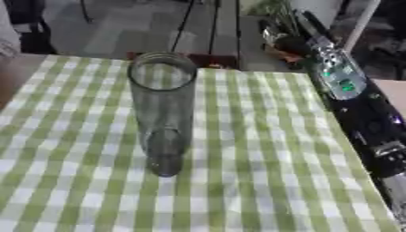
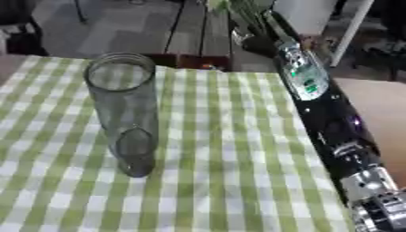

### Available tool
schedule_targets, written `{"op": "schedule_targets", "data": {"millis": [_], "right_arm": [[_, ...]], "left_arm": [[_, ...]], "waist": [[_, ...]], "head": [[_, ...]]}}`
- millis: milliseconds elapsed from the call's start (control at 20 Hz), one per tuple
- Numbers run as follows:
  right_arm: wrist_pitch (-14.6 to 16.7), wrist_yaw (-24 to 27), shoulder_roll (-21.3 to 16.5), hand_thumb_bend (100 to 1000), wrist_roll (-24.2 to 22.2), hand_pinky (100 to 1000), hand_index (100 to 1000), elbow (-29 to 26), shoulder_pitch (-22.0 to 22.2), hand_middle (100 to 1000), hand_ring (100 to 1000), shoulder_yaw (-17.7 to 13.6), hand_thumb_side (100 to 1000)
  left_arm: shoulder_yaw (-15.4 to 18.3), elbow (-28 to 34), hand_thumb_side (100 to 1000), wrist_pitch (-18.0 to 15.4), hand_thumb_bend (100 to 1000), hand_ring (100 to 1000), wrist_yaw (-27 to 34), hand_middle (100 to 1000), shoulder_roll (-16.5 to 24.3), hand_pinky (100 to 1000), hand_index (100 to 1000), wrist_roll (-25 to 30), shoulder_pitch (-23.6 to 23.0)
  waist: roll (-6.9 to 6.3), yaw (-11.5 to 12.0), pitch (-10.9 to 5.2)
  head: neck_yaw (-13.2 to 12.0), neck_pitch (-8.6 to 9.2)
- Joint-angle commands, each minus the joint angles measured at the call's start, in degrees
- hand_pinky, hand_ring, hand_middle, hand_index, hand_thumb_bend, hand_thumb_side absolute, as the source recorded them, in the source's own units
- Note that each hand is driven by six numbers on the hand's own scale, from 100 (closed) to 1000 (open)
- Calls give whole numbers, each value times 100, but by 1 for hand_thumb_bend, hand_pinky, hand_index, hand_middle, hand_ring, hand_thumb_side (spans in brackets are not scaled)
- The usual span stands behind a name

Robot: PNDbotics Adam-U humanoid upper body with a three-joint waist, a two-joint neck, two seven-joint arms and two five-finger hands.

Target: Arrange flowers into the vase.

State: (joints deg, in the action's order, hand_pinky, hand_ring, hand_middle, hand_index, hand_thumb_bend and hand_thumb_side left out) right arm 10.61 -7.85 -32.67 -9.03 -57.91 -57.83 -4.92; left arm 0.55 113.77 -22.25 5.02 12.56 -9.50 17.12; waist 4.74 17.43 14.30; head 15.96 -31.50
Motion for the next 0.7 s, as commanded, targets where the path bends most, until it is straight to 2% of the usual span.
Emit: {"op": "schedule_targets", "data": {"millis": [50, 350, 700], "right_arm": [[-423, 641, 15, 214, 51, 100, 100, -454, -289, 100, 100, -12, 474], [-998, 1501, 516, 167, 618, 100, 100, -1095, -648, 100, 100, 2, 447], [-1387, 2009, 994, 125, 1226, 100, 100, -1499, -1015, 100, 100, 3, 423]], "left_arm": [[-22, 82, 857, 14, 100, 827, 1, 930, 68, 532, 956, 12, 19], [-40, 82, 858, 25, 100, 826, 21, 930, 62, 533, 956, 33, 8], [-66, 82, 857, 36, 100, 826, 44, 929, 82, 535, 956, 62, 3]], "waist": [[-33, 4, -157], [-6, 37, -214], [34, 89, -284]], "head": [[9, -6], [35, -36], [26, -84]]}}
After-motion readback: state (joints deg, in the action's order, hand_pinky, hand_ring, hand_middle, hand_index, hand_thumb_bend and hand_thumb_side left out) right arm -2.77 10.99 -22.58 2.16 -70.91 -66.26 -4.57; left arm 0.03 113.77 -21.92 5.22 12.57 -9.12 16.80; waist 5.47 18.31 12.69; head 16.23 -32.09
